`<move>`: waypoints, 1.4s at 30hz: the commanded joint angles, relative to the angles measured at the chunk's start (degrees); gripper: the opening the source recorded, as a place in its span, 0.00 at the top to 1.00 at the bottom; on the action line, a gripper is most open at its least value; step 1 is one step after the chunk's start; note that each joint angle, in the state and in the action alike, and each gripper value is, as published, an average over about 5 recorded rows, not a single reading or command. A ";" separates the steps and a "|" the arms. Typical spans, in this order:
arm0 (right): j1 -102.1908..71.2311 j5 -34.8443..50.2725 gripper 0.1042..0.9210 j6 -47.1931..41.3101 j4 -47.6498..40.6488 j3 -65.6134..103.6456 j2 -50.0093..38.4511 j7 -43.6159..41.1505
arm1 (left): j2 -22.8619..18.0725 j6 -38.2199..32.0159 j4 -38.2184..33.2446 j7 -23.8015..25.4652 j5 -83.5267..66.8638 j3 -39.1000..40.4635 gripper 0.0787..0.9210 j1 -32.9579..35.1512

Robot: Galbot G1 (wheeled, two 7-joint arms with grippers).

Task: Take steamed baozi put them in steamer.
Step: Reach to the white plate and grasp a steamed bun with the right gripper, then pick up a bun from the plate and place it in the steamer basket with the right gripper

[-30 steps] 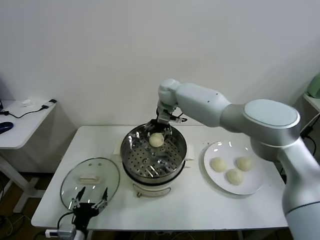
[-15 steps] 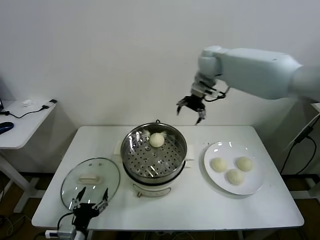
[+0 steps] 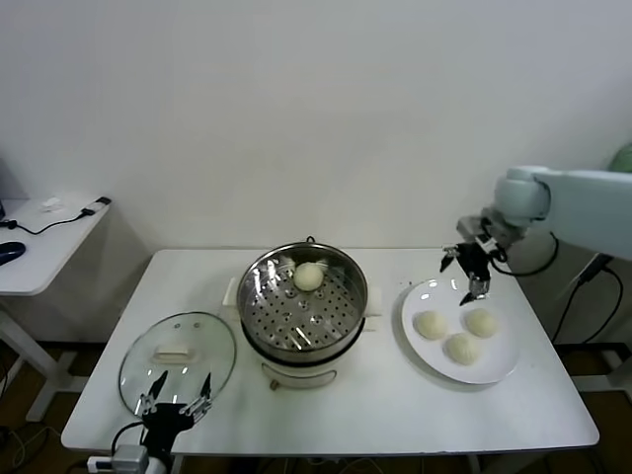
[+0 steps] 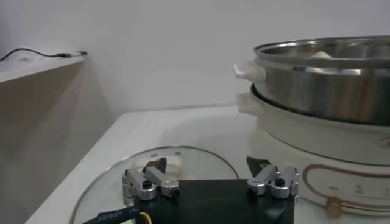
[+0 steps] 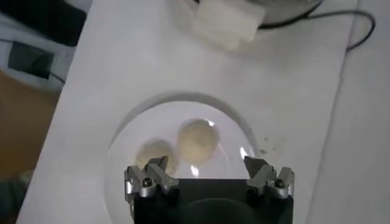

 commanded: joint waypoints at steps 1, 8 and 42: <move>-18.54 -1.95 0.12 -9.26 -5.60 11.63 -1.11 4.28 | -0.06 0.06 0.27 0.02 0.06 -0.05 0.12 0.18; -24.88 -4.42 0.12 -10.09 -13.94 18.20 4.07 7.06 | 0.05 0.09 0.80 0.06 0.15 -0.11 0.12 0.09; -1.79 4.11 0.29 -7.80 -7.69 7.07 4.42 0.60 | 0.02 0.56 -0.97 0.15 0.51 0.14 0.12 0.96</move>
